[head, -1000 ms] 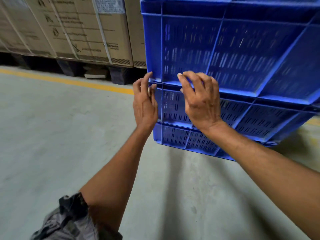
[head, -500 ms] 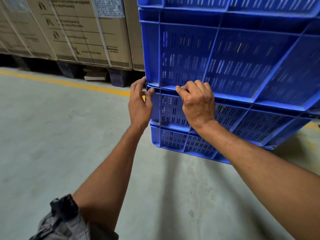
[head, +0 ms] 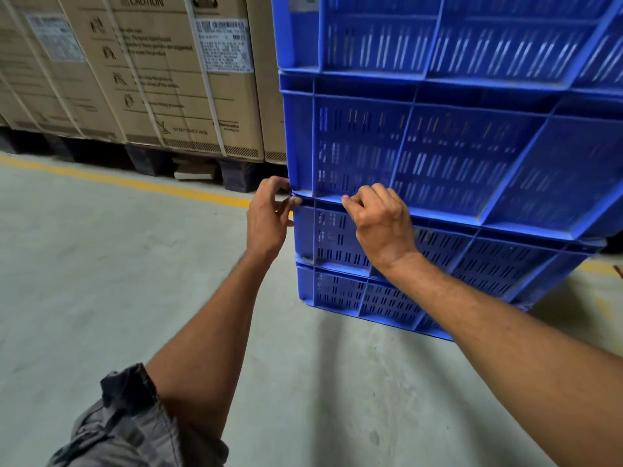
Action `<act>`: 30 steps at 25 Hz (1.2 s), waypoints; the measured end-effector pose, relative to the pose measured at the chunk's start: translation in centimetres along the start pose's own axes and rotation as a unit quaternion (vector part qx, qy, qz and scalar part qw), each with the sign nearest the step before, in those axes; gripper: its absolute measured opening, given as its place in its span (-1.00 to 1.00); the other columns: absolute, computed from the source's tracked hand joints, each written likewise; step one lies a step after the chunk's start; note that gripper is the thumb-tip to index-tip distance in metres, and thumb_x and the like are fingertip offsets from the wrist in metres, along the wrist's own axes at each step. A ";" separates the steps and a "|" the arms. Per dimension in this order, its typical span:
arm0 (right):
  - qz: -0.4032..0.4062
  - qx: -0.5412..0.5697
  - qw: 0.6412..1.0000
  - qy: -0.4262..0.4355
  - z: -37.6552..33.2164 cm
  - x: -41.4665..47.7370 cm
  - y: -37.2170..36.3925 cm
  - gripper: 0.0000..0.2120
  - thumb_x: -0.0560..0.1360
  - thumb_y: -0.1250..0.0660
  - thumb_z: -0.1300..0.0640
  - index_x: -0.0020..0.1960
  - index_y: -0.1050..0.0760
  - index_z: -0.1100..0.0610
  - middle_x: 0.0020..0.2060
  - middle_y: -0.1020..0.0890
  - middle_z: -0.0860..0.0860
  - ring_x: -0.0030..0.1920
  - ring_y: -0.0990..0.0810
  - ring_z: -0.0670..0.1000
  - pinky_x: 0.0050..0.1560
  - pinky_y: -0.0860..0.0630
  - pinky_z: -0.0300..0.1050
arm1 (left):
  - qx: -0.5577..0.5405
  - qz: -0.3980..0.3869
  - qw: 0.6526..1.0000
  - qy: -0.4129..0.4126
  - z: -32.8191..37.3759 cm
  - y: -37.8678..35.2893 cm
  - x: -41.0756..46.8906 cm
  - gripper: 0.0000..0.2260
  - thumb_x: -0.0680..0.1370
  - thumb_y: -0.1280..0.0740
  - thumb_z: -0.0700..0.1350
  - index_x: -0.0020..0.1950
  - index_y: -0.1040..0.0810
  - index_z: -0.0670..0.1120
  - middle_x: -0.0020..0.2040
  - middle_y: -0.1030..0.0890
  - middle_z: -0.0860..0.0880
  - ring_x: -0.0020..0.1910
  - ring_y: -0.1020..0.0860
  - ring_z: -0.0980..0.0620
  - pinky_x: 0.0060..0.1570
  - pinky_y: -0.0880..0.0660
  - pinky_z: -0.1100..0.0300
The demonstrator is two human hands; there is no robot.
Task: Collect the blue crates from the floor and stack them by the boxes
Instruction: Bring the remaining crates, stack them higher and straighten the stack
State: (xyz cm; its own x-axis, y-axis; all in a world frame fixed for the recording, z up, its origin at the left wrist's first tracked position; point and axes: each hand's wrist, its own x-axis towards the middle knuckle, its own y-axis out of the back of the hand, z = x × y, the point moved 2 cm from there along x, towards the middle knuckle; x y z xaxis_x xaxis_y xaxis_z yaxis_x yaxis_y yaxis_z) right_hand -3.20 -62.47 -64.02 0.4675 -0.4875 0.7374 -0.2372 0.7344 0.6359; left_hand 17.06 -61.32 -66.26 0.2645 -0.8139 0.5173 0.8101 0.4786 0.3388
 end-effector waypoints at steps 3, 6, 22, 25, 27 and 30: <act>-0.026 0.025 0.999 0.018 -0.1 1.6 2.1 -0.82 0.36 -0.50 0.41 -0.14 -0.64 0.17 -0.29 -0.56 0.04 -0.25 -0.48 0.07 -0.28 -0.36 -0.07 | 0.021 -0.038 0.999 0.014 1.3 1.5 0.1 -0.74 0.62 -0.34 0.05 0.27 -0.54 0.01 0.25 -0.54 0.08 0.04 -0.64 0.11 -0.08 -0.67 0.02; 0.092 0.027 0.994 0.048 -0.3 5.8 7.2 -0.69 0.48 -0.35 0.39 0.16 -0.62 0.15 0.04 -0.65 0.04 0.02 -0.55 0.13 -0.06 -0.42 0.00 | 0.010 0.061 0.998 0.006 5.3 3.7 1.9 -0.68 0.67 -0.23 0.13 0.38 -0.49 0.07 0.29 -0.54 0.09 0.18 -0.57 0.17 0.19 -0.57 0.05; 0.143 0.036 0.989 -0.012 1.9 14.0 9.4 -0.78 0.51 -0.40 0.32 0.09 -0.68 0.12 -0.23 -0.57 0.04 -0.19 -0.53 0.10 -0.30 -0.52 -0.02 | -0.125 0.127 0.984 -0.021 13.3 4.9 9.6 -0.80 0.55 -0.45 -0.08 0.13 -0.65 -0.11 -0.03 -0.71 0.03 -0.04 -0.68 0.14 0.03 -0.64 0.06; 0.069 0.070 0.995 0.019 3.3 12.3 11.9 -0.61 0.45 -0.37 0.44 0.21 -0.63 0.16 -0.04 -0.65 0.03 -0.04 -0.58 0.11 -0.21 -0.57 0.01 | -0.019 0.205 0.978 -0.009 15.5 4.7 8.1 -0.74 0.52 -0.45 -0.02 0.16 -0.56 -0.07 0.09 -0.60 0.05 0.03 -0.58 0.12 0.06 -0.55 0.16; 0.104 0.040 0.994 0.008 6.5 9.2 14.0 -0.64 0.45 -0.32 0.43 0.18 -0.63 0.18 0.04 -0.67 0.05 0.03 -0.58 0.14 -0.04 -0.53 0.03 | 0.124 0.257 0.953 -0.099 18.7 3.2 6.5 -0.79 0.56 -0.40 -0.06 0.17 -0.53 -0.06 0.14 -0.53 -0.02 0.08 -0.50 0.04 0.04 -0.40 0.23; 0.173 -0.031 0.969 -0.173 14.9 2.8 17.0 -0.83 0.58 -0.33 0.19 0.15 -0.61 0.12 0.10 -0.63 0.05 0.08 -0.54 0.17 0.08 -0.43 0.07 | 0.200 0.130 0.909 -0.343 25.0 -3.9 4.9 -0.84 0.62 -0.31 -0.10 0.18 -0.60 -0.04 0.17 -0.58 -0.05 0.10 -0.51 -0.10 0.02 -0.40 0.06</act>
State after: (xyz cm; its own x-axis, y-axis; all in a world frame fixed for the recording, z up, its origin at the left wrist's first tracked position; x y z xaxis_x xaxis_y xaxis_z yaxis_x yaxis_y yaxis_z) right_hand -18.61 -58.36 -47.72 0.0539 -0.3282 0.9431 -0.2719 0.9039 0.3301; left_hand 2.10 -58.97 -45.39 -0.0795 -0.3253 0.9422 0.4765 0.8178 0.3226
